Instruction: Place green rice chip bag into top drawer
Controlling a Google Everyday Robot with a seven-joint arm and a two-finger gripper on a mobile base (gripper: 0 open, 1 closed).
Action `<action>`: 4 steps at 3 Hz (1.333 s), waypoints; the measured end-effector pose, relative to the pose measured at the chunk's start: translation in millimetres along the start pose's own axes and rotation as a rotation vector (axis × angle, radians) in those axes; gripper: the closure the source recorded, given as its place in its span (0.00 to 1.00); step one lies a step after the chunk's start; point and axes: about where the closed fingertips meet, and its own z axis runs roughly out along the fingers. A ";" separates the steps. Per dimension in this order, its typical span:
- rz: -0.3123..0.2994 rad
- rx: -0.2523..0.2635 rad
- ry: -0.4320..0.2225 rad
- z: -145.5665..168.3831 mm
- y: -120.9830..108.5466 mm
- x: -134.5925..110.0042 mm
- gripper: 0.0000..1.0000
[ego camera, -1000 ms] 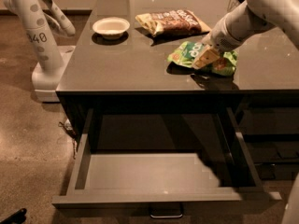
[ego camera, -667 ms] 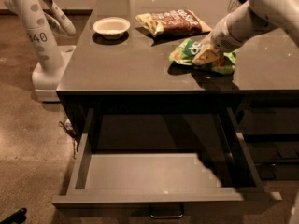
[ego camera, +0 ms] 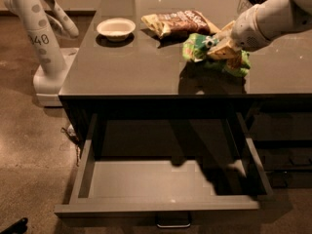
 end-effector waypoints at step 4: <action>-0.080 -0.086 -0.113 -59.0 91.9 -32.8 1.00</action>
Offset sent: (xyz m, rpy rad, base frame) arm -0.0437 0.0165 0.0298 0.0324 -0.0268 0.0894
